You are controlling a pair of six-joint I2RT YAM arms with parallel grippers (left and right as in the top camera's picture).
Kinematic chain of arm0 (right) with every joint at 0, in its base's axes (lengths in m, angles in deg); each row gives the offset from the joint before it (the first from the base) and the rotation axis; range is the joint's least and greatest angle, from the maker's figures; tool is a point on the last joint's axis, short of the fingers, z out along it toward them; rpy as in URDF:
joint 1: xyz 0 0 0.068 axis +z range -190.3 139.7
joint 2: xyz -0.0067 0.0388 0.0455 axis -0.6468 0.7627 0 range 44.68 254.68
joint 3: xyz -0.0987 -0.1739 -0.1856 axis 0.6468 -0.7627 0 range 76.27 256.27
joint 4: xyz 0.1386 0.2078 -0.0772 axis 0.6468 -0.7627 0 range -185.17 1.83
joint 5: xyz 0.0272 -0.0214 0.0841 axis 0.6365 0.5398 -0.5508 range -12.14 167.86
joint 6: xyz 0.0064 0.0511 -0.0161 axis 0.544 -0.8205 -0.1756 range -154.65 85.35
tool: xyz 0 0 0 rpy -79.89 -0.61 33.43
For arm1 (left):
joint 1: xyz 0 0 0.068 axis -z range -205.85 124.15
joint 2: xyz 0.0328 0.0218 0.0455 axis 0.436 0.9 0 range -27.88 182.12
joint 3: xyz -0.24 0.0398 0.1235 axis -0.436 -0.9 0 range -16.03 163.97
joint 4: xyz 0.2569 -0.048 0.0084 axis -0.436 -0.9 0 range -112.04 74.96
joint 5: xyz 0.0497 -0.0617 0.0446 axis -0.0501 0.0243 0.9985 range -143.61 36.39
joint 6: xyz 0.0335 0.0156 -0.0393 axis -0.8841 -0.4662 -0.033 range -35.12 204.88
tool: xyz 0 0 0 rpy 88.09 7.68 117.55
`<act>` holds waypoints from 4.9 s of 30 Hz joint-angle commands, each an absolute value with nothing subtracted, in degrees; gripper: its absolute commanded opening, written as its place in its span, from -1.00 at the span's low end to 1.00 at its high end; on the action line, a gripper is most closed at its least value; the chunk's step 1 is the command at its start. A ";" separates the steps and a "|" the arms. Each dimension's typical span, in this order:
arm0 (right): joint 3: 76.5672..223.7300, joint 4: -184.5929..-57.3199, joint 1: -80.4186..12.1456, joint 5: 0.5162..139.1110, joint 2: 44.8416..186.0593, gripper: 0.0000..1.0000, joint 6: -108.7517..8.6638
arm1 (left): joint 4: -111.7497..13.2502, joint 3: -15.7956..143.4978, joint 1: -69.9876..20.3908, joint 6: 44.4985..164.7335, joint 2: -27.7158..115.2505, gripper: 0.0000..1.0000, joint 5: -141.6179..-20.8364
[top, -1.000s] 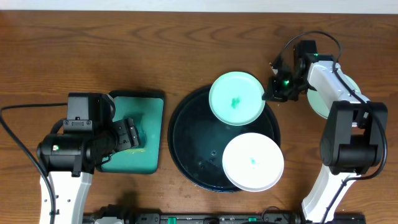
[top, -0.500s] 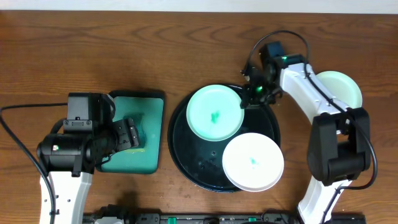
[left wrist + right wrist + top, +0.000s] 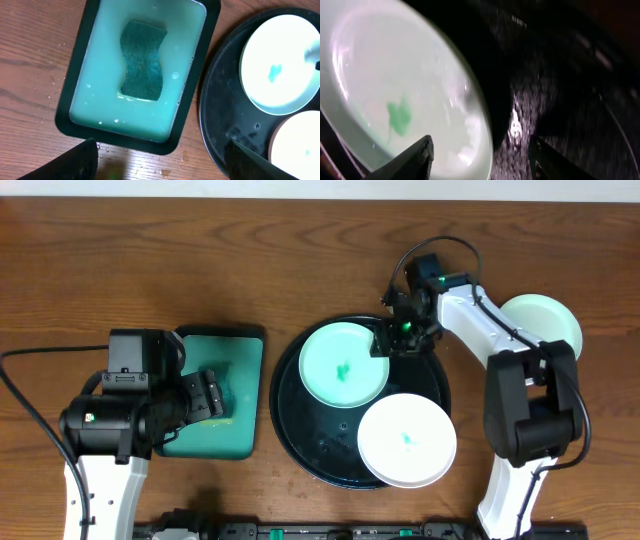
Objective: Clean dirty plates on tray and stack at the side
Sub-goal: 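Move the right gripper back and grip the remaining pale green plate rim, then dip and grasp the green sponge in the water with the left gripper, then scrub the pale green plate with the sponge in the left gripper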
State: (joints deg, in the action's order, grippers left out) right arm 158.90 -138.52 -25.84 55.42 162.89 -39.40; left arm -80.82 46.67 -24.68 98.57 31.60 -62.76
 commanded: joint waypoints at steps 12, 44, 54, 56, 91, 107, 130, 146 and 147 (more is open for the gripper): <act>158.31 -134.98 -23.63 54.24 171.17 -0.98 -42.98 | -80.58 47.20 -24.77 99.05 34.36 0.60 -60.42; 158.29 -137.73 -23.74 53.34 171.09 -0.97 -42.74 | -59.99 43.00 -24.77 100.08 75.36 -0.74 -57.21; 158.29 -138.30 -23.74 53.34 171.09 -0.97 -42.72 | -63.62 44.38 -24.79 99.88 74.40 -0.85 -61.14; 158.29 -138.34 -23.74 53.37 171.09 -0.97 -42.72 | -63.62 44.38 -24.74 99.51 72.50 -0.86 -61.12; 158.29 -138.28 -23.74 53.37 171.09 -0.97 -42.09 | -60.82 44.31 -24.77 92.02 25.46 -0.85 -58.91; 158.29 -138.47 -23.74 53.34 171.09 -0.97 -42.09 | -63.82 44.44 -24.74 99.14 61.31 -0.86 -61.77; 158.29 -138.08 -23.74 53.34 171.09 -0.97 -41.83 | -63.31 55.02 -10.32 101.61 58.16 -0.85 -72.09; 158.29 -138.52 -23.70 53.34 171.09 -0.97 -41.85 | -49.26 56.88 -0.61 114.86 77.70 -0.86 -72.53; 158.29 -138.61 -23.70 53.34 171.09 -0.97 -41.85 | -48.63 56.88 -0.42 115.36 79.10 -0.86 -72.51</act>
